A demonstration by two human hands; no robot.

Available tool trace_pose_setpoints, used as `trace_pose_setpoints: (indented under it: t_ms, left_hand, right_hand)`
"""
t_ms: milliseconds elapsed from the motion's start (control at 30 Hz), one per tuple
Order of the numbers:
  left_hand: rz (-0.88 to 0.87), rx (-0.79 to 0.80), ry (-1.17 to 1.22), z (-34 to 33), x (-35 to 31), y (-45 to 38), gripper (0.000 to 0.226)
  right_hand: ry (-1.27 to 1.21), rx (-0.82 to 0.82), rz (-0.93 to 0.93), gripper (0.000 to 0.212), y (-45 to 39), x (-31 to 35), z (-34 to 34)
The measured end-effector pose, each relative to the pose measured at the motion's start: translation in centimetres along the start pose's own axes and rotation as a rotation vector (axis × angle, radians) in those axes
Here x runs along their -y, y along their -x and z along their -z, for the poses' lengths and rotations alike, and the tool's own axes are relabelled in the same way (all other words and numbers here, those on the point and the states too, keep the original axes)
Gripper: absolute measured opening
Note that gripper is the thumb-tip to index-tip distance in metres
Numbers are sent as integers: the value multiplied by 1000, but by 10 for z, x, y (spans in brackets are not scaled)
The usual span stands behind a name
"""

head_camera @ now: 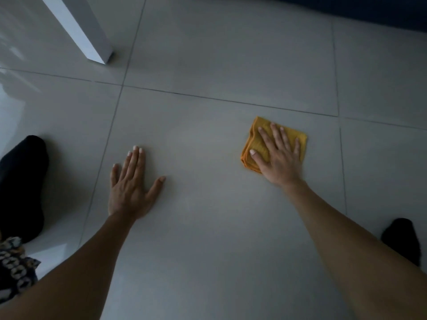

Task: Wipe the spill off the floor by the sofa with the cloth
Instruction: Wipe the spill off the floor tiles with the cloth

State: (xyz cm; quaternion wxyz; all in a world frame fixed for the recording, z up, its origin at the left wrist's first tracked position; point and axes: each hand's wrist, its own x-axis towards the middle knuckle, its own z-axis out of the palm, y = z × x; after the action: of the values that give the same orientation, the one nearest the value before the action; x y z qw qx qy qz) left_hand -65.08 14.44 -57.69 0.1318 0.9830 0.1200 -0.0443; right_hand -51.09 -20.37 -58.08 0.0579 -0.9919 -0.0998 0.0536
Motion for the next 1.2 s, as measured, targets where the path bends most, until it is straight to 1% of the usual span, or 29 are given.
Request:
trace_pose_setpoints:
  t_ms: [233, 367, 500, 633, 767, 933, 1033, 1200]
  left_hand:
    - [-13, -22, -15, -3, 0, 1, 85]
    - [-31, -3, -21, -3, 0, 2, 87]
    - [-32, 61, -9, 1, 1, 7, 91]
    - [1, 55, -36, -1, 13, 51, 84]
    - [37, 45, -23, -3, 19, 63, 80]
    - [42, 42, -22, -6, 21, 61, 79]
    - [58, 31, -25, -5, 21, 60, 79]
    - [58, 39, -37, -4, 20, 58, 79]
  right_hand:
    - [-9, 7, -173, 75, 16, -80, 7]
    - [-37, 5, -301, 78, 37, -91, 8]
    - [-73, 0, -367, 78, 63, -79, 4]
    - [-99, 30, -409, 78, 84, -63, 1]
    - [-132, -17, -440, 79, 91, -46, -2]
    - [-103, -24, -387, 79, 85, -21, -6]
    - [-73, -36, -320, 76, 74, 6, -9]
    - [-46, -3, -226, 76, 44, 53, -12]
